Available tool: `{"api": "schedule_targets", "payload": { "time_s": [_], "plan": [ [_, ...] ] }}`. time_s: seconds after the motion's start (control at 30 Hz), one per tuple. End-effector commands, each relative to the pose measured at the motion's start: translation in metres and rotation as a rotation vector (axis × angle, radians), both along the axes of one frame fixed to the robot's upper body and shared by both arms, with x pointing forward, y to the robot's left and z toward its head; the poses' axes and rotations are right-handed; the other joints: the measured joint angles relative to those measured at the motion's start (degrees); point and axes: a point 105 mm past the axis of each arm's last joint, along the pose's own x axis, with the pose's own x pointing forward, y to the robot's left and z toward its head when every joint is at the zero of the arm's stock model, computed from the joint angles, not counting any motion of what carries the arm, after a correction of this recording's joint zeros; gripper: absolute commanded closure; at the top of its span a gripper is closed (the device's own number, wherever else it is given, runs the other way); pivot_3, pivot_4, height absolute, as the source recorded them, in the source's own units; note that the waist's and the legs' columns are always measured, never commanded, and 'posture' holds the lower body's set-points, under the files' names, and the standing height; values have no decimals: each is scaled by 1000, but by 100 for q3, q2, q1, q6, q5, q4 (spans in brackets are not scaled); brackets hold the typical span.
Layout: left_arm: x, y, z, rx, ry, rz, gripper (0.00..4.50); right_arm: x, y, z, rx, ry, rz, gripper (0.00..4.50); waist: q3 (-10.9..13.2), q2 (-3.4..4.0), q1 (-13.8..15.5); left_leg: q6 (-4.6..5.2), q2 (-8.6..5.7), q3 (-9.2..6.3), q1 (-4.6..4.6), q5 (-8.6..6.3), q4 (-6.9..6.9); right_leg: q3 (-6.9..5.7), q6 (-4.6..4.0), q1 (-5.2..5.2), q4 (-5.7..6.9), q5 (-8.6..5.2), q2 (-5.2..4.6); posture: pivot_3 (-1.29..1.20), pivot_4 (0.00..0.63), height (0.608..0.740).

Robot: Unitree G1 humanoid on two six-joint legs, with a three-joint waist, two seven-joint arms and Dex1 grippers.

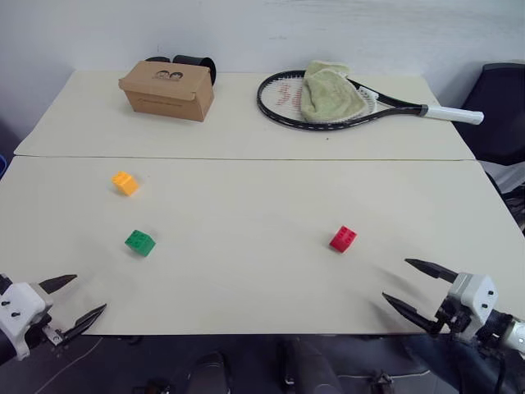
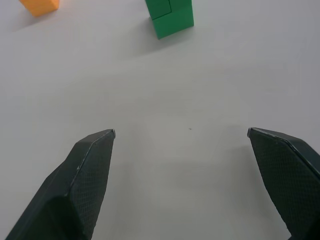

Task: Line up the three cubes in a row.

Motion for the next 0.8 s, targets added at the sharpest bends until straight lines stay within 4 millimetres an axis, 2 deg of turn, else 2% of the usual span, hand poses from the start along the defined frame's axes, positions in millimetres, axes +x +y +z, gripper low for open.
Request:
{"api": "schedule_targets", "payload": {
  "time_s": [0.03,0.1,0.2,0.3,0.4,0.5,0.6,0.67,0.8],
  "plan": [
    [5,2,20,47,-56,-22,24,2,7,16,66,-35,19,0,0,0,2,0,0,0,0,0,1,0,0,0,1,0,0,0,150,740],
    [6,-6,25,7,-54,-62,24,2,5,21,65,-47,7,0,0,0,4,1,0,0,1,1,1,0,1,1,4,0,0,0,150,740],
    [2,-31,29,-49,-8,-184,24,-2,-7,22,45,-47,-43,0,-1,-1,12,1,0,0,-3,0,1,-1,1,0,3,0,-2,0,150,740],
    [-2,-61,32,-166,17,-274,24,-9,-29,21,32,-53,-137,0,-2,-1,24,2,-2,0,-5,-3,0,-1,2,1,-4,1,-3,0,150,740],
    [-2,-97,28,-208,23,-377,24,-21,-55,5,2,-20,-247,0,-3,-3,20,2,-4,0,-3,-4,5,0,3,7,-4,1,1,0,150,740],
    [-1,-119,28,-248,14,-441,24,-25,-62,-1,-5,-14,-278,0,-3,-3,18,5,-8,3,8,-3,5,7,5,16,-3,2,2,0,150,740],
    [4,-135,30,-262,-8,-499,24,-20,-42,3,22,-42,-201,0,1,3,-16,4,-5,6,44,-3,1,14,4,48,-3,2,8,0,150,740],
    [10,-139,32,-273,-26,-505,24,-8,-21,11,70,-63,-136,0,3,7,-52,-1,1,6,81,-5,-7,14,-3,94,-12,-2,12,0,150,740],
    [11,-154,29,-328,36,-558,24,18,24,14,55,0,61,0,3,10,-140,-3,3,5,82,-6,-3,14,-2,97,-2,-2,13,0,150,740]
  ]
}}
